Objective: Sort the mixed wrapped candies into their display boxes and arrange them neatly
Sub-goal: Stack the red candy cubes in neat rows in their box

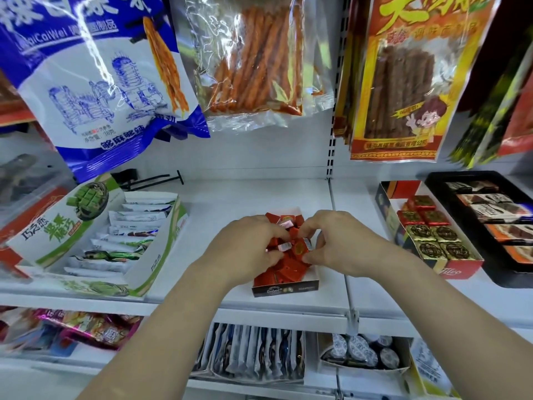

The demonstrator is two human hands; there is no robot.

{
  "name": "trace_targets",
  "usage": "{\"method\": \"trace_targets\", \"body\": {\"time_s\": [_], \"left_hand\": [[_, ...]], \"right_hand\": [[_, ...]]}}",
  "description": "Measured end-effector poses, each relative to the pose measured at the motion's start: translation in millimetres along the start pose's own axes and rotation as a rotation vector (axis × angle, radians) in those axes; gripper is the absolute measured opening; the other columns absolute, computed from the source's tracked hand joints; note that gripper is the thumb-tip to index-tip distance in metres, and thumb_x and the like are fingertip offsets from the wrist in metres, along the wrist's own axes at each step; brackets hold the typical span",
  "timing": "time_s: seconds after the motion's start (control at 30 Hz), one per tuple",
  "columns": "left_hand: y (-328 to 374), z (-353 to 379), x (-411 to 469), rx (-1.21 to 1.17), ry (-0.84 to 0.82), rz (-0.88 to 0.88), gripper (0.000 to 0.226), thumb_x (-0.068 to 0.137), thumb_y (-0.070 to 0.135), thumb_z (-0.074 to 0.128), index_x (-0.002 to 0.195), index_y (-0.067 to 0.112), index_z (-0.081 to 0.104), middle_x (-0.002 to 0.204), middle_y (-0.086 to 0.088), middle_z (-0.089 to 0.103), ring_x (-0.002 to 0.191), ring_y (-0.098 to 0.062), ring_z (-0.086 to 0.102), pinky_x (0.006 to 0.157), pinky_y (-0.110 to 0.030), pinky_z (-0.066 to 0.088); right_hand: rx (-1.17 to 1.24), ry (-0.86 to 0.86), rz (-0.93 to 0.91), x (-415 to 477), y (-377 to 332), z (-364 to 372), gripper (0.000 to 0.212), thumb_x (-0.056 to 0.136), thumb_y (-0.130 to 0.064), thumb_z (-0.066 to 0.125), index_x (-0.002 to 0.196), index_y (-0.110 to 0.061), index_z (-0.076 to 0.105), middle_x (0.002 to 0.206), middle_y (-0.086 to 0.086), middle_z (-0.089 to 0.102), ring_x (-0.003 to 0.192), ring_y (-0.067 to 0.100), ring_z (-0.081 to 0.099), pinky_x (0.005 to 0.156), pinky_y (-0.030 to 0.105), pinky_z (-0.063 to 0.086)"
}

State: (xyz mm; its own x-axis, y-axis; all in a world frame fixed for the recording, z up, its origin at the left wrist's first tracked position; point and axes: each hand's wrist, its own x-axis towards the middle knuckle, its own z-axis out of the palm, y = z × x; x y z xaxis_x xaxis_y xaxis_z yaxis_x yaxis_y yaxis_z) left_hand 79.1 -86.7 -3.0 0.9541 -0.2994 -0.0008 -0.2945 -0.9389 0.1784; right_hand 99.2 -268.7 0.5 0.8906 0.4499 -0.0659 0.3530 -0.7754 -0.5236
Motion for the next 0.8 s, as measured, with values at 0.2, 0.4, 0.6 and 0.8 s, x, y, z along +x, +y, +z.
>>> {"method": "trace_targets", "body": {"time_s": [0.2,0.4,0.6,0.8], "left_hand": [[-12,0,0,-0.231,0.095,-0.126,0.024,0.087,0.031,0.065,0.111,0.038,0.068,0.097,0.01,0.07,0.085,-0.01,0.062,0.082,-0.029,0.051],[-25,0,8,-0.527,0.238,-0.183,0.013,0.087,0.025,0.067,0.095,0.035,0.069,0.09,0.017,0.067,0.077,-0.004,0.062,0.073,-0.024,0.051],[-23,10,21,-0.537,0.342,-0.264,0.009,0.091,0.026,0.062,0.096,0.031,0.066,0.084,0.016,0.064,0.079,-0.007,0.059,0.07,-0.023,0.047],[-17,18,33,-0.58,0.351,-0.355,0.014,0.094,0.025,0.055,0.099,0.027,0.068,0.094,0.008,0.069,0.078,-0.019,0.063,0.069,-0.025,0.045]], "right_hand": [[0.118,0.075,0.024,2,7,-3,0.031,0.076,-0.034,0.078,0.104,-0.024,0.068,0.089,-0.012,0.056,0.073,0.0,0.051,0.06,0.012,0.034],[0.171,0.094,0.037,4,8,-3,0.03,0.078,-0.024,0.077,0.106,-0.023,0.067,0.086,-0.007,0.061,0.077,0.006,0.057,0.068,0.015,0.045],[0.211,0.131,0.022,5,5,3,0.029,0.079,-0.022,0.075,0.106,-0.025,0.064,0.093,-0.008,0.064,0.079,0.009,0.062,0.073,0.019,0.049],[0.237,0.123,0.041,5,4,6,0.028,0.075,-0.025,0.08,0.101,-0.023,0.069,0.077,-0.01,0.057,0.067,0.003,0.053,0.062,0.007,0.042]]}}
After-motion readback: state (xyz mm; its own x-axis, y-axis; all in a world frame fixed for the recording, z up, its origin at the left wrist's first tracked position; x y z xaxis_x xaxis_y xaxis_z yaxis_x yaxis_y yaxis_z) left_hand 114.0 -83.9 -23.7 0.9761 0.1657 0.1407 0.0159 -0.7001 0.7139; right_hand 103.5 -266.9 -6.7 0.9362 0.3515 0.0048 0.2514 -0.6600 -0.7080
